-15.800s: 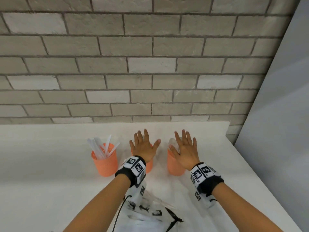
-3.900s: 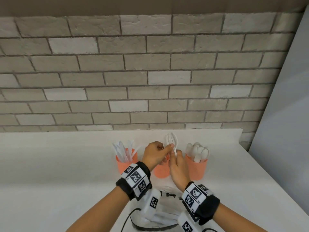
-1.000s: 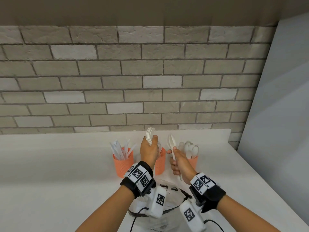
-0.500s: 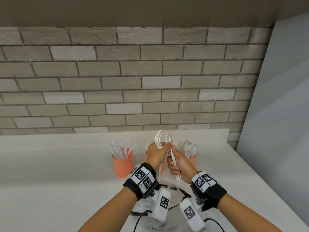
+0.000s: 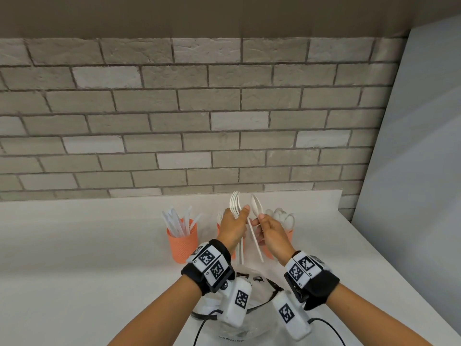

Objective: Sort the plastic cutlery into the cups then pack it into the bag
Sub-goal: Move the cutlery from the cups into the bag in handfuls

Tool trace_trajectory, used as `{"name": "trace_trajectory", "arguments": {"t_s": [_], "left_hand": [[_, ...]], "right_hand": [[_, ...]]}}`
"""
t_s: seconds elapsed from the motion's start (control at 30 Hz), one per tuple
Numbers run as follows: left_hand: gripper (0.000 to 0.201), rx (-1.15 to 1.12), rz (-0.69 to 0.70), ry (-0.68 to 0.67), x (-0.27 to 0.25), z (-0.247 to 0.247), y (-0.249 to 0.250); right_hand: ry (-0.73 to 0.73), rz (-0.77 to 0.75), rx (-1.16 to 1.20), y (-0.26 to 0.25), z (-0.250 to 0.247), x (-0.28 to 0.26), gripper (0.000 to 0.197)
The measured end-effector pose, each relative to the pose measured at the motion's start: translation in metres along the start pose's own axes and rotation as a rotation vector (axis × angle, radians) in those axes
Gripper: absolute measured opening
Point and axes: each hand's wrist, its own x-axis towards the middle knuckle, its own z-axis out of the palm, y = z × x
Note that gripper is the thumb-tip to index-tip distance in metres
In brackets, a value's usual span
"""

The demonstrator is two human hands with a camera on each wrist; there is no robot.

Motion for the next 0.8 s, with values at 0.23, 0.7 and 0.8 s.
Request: {"name": "trace_trajectory", "arguments": {"t_s": [0.23,0.7,0.8], "left_hand": [[0.027,-0.023,-0.046,0.046,0.013,-0.019,0.002],[0.037,-0.25,-0.023,0.22,0.058,-0.05,0.014],[0.035,-0.339,0.006,0.265,0.069,-0.047,0.022]], "right_hand": [[0.068,0.014,0.011,0.003,-0.021,0.017,0.032],[0.31,-0.095,0.135,0.01,-0.062,0.076,0.049],[0.291,-0.137,0.06,0.013,-0.061,0.09,0.045]]}}
